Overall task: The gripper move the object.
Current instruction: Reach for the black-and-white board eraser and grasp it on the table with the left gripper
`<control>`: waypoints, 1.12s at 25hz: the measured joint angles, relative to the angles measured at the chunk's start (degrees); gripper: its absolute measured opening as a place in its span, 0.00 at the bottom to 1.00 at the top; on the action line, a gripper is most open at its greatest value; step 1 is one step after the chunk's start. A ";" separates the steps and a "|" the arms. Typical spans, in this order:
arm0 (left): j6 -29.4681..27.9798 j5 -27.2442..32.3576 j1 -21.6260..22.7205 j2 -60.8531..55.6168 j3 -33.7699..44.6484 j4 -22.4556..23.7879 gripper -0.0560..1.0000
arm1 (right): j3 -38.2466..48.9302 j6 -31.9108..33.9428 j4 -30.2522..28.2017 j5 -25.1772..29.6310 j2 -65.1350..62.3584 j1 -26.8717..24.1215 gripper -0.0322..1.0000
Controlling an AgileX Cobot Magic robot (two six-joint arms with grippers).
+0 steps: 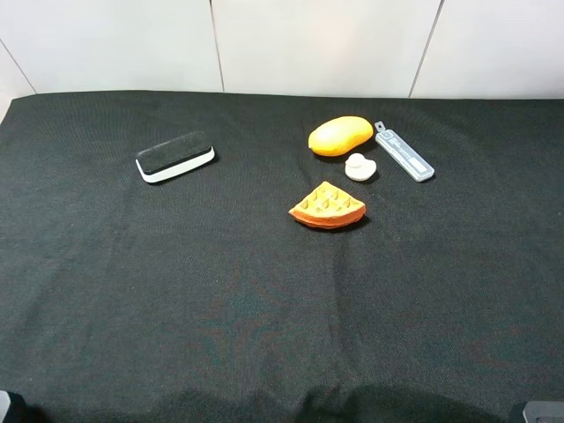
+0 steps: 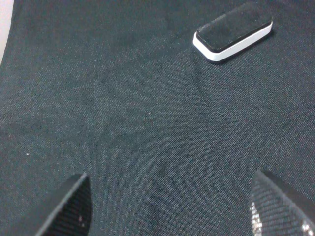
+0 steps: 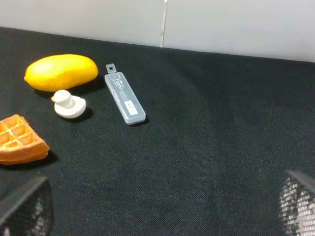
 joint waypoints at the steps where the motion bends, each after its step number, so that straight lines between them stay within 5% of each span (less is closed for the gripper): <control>1: 0.00 0.00 0.00 0.00 0.00 0.00 0.72 | 0.00 0.00 0.00 0.00 0.00 0.00 0.70; 21: 0.00 0.00 0.00 0.38 0.00 0.00 0.72 | 0.00 0.00 0.00 0.00 0.00 0.00 0.70; 28: -0.05 -1.88 0.00 11.01 -0.77 2.32 0.72 | 0.00 0.00 0.00 0.00 0.00 0.00 0.70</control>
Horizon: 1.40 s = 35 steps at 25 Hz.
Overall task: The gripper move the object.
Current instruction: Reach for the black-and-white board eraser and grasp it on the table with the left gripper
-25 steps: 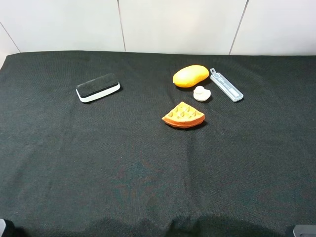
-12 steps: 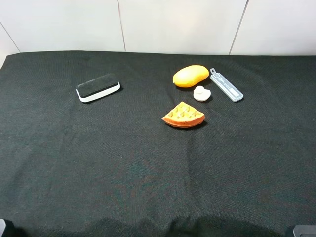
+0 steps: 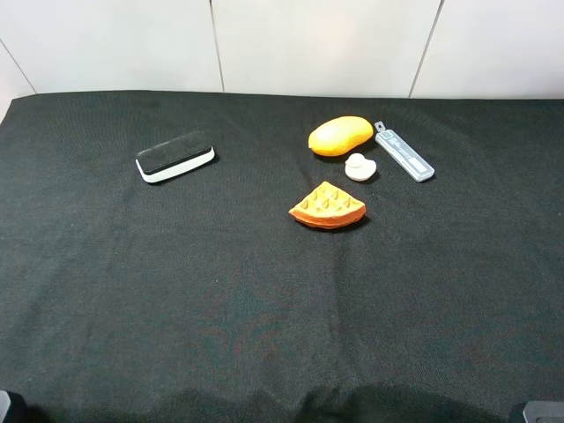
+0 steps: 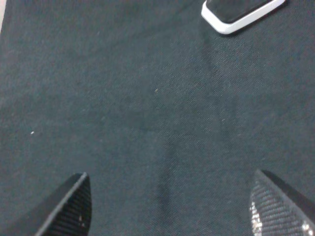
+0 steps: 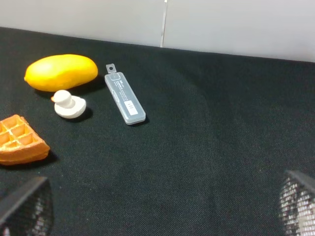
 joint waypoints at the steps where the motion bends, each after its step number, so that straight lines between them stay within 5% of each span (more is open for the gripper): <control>1: 0.00 -0.95 0.00 1.53 -0.39 0.39 0.72 | 0.00 0.00 0.00 0.00 0.00 0.00 0.70; 18: 0.04 -10.57 0.00 38.16 -11.87 1.11 0.72 | 0.00 0.00 0.00 0.00 0.00 0.00 0.70; 35: 8.52 -16.56 0.00 67.88 -26.68 1.16 0.72 | 0.00 0.00 0.00 0.00 0.00 0.00 0.70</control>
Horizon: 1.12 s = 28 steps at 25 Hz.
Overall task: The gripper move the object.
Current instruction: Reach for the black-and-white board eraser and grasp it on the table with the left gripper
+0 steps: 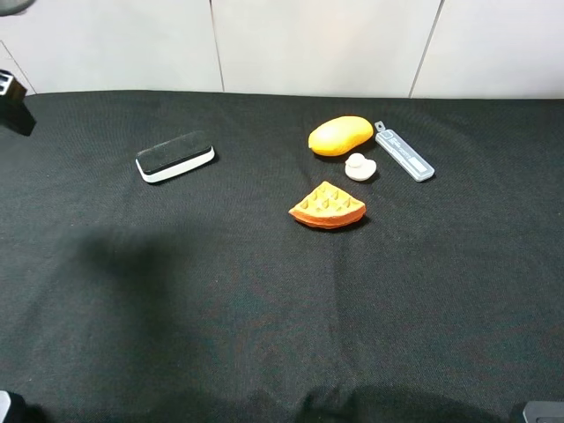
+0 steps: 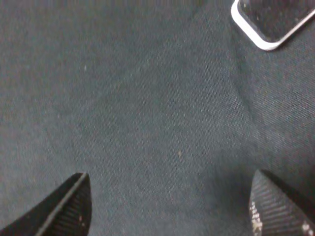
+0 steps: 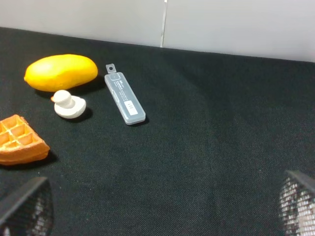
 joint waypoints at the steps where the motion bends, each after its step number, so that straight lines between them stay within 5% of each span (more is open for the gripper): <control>1: 0.99 -0.02 0.00 1.41 -0.99 0.00 0.72 | 0.00 0.00 0.00 0.00 0.00 0.00 0.70; 16: 17.56 -0.44 -3.84 18.11 -13.36 0.11 0.72 | 0.00 0.00 0.00 0.00 0.00 0.00 0.70; 28: 21.73 3.05 -12.70 32.58 -26.59 0.16 0.72 | 0.00 0.00 0.00 0.00 0.00 0.00 0.70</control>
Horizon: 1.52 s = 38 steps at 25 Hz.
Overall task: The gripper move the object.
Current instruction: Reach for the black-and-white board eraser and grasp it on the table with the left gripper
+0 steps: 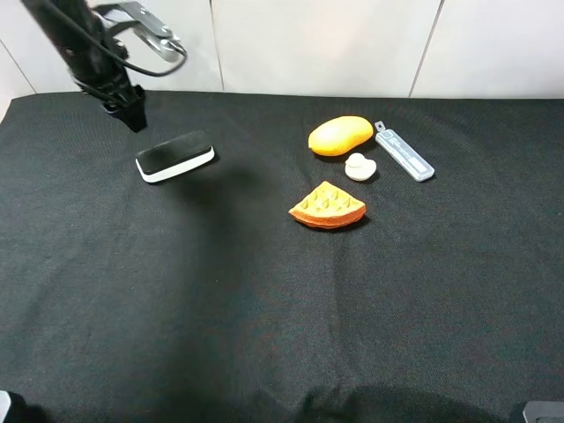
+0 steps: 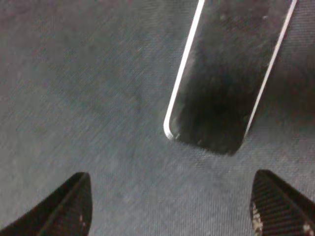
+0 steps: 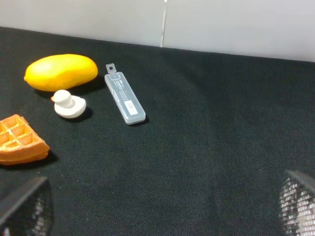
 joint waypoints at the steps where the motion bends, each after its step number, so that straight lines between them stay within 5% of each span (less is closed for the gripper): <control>1: 0.65 0.50 -0.52 1.03 -0.82 0.00 0.72 | 0.00 0.00 0.00 0.00 0.00 0.00 0.70; 38: 4.18 -0.19 -3.55 14.37 -7.71 -0.43 0.72 | 0.00 0.00 0.00 0.00 0.00 0.00 0.70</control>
